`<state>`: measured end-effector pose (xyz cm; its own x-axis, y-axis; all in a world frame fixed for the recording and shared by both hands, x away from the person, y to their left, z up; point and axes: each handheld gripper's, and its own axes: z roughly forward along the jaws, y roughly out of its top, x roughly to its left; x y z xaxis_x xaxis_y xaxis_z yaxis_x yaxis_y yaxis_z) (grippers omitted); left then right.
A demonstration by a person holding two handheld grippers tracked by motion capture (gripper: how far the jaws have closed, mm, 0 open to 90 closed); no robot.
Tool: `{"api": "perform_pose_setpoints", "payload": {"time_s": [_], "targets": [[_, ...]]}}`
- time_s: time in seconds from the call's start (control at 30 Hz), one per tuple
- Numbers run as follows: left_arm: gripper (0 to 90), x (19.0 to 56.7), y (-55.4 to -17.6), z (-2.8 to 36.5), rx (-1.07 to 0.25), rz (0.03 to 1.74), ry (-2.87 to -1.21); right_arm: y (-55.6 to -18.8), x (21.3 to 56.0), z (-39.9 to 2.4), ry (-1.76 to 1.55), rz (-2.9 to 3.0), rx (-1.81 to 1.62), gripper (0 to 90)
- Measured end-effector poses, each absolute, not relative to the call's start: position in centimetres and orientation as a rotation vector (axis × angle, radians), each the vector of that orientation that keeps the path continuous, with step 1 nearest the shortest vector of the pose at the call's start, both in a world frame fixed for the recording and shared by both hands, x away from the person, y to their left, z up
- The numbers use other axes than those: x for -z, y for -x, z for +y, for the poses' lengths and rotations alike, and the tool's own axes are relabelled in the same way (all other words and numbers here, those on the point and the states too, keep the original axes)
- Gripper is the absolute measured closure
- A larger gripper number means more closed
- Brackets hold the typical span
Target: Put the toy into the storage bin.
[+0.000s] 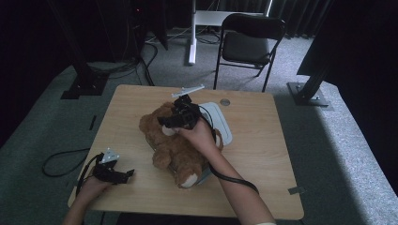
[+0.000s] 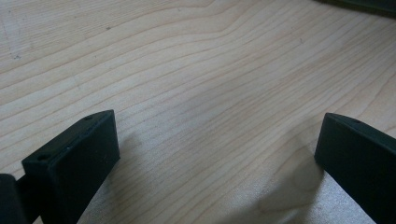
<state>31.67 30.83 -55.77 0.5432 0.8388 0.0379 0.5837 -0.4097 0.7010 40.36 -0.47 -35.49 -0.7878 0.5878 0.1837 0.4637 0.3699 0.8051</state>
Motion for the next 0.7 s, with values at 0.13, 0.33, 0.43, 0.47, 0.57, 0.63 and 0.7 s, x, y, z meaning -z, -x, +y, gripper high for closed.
{"api": "perform_pose_setpoints", "payload": {"time_s": [0.13, 0.33, 0.43, 0.47, 0.57, 0.63, 0.7], "targets": [[0.3, 55.8, -31.7, 30.8, -0.513, 1.142, -2.140, -41.0, 36.8, 0.2, -0.963, 2.529, -1.263, 26.0], [0.3, 55.8, -31.7, 30.8, -0.519, 1.142, -2.140, -40.6, 38.0, -0.3, -0.939, 2.557, -1.234, 30.9], [0.3, 55.8, -31.7, 30.8, -0.521, 1.141, -2.142, -40.0, 38.8, 0.0, -0.888, 2.583, -1.199, 32.7], [0.3, 55.8, -31.6, 30.8, -0.518, 1.143, -2.140, -39.9, 39.1, 0.1, -0.883, 2.592, -1.186, 32.9], [0.3, 55.8, -31.6, 30.8, -0.518, 1.143, -2.140, -39.9, 39.9, 0.2, -0.888, 2.610, -1.154, 33.4], [0.3, 55.8, -31.6, 30.8, -0.518, 1.143, -2.139, -40.1, 40.3, 0.2, -0.910, 2.620, -1.143, 34.1], [0.3, 55.8, -31.6, 30.8, -0.518, 1.143, -2.140, -40.2, 40.8, 0.3, -0.931, 2.628, -1.116, 34.6]]}}
